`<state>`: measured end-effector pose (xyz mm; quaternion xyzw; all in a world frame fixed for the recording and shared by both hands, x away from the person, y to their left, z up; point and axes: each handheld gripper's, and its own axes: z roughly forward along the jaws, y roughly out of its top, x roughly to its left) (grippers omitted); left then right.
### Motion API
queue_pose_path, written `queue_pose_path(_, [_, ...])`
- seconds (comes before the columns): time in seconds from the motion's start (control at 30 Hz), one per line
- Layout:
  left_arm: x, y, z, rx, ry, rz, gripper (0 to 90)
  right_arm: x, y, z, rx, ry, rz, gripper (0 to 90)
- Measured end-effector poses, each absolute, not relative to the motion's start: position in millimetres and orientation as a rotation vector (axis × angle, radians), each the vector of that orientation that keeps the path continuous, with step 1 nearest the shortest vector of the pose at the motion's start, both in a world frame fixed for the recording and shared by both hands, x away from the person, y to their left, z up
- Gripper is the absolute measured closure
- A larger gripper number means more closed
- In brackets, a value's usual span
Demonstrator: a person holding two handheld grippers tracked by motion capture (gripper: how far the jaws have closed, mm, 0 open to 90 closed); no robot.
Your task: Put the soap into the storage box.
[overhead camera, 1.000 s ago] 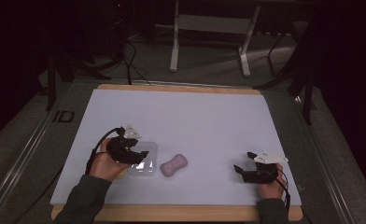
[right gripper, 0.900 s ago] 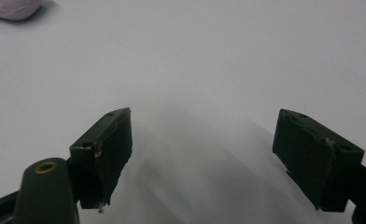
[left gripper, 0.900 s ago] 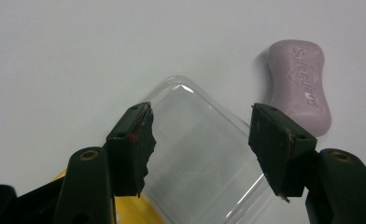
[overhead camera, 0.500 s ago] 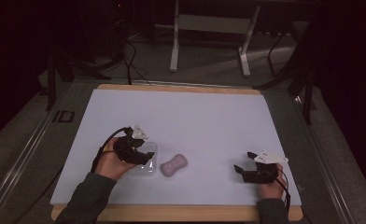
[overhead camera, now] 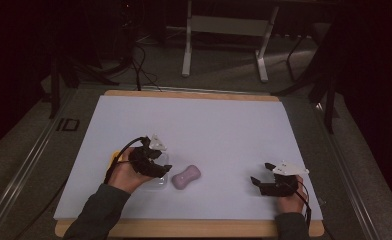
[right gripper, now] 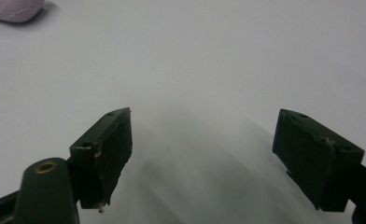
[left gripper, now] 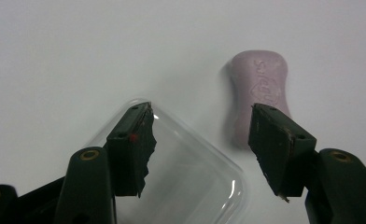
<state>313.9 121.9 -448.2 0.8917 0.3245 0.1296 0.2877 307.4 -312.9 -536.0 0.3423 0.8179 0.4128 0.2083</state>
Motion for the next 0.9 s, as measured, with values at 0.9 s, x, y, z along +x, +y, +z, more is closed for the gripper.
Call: queue_pose_path(0.9, [320,96,-453,2.435,0.823,0.264,38.1,307,-313,-536,0.952,2.274,1.150,19.4])
